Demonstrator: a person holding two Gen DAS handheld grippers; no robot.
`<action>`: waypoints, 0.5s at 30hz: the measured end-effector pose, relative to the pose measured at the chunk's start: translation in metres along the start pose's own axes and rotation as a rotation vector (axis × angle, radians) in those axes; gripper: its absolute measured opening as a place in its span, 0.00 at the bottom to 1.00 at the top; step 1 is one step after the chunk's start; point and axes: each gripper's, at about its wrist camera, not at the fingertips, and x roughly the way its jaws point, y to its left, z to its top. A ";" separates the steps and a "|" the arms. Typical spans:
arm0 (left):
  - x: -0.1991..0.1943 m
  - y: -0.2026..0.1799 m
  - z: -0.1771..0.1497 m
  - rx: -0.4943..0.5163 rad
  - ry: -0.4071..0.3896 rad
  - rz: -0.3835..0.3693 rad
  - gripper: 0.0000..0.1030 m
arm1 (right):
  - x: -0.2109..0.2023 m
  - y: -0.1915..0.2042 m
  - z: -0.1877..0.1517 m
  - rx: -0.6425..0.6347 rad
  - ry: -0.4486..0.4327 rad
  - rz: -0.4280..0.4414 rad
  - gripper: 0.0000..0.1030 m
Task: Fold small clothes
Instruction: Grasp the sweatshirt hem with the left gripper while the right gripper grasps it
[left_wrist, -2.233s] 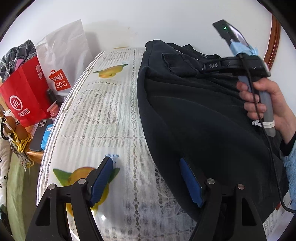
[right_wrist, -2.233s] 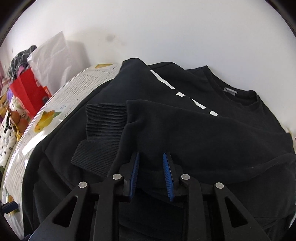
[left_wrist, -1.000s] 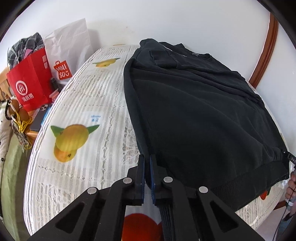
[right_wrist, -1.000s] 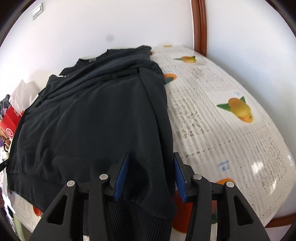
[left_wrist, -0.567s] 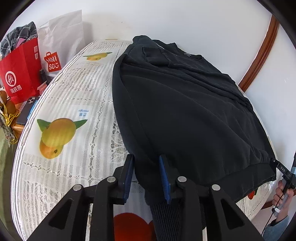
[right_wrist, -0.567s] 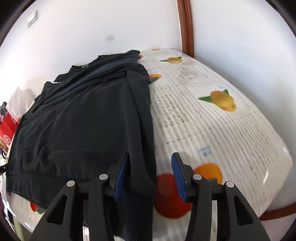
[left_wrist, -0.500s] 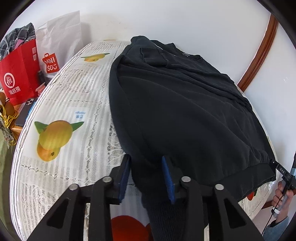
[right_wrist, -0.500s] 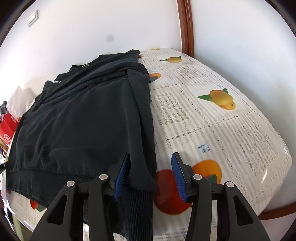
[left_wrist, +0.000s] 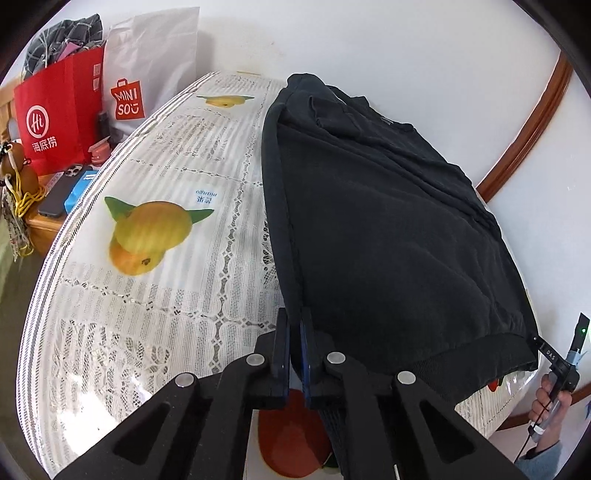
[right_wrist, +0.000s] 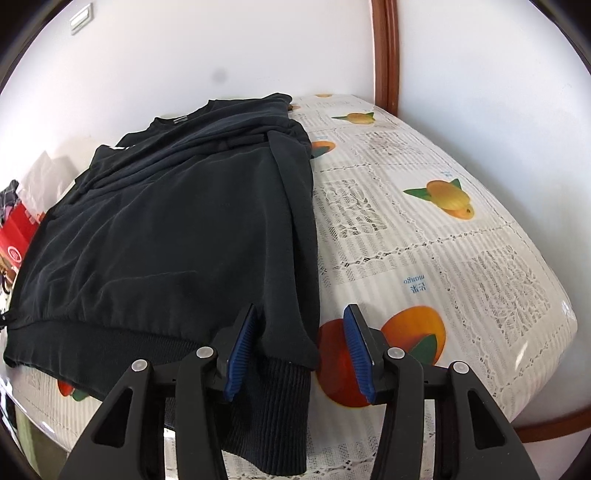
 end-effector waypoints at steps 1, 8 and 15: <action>0.000 -0.001 0.000 0.002 0.005 -0.009 0.08 | 0.002 0.000 0.001 0.002 -0.001 0.000 0.50; 0.000 -0.021 0.001 0.048 0.025 -0.060 0.46 | 0.012 0.007 0.009 -0.010 -0.009 -0.004 0.54; 0.004 -0.050 -0.009 0.148 0.017 0.065 0.39 | 0.014 0.020 0.008 -0.042 -0.014 0.000 0.57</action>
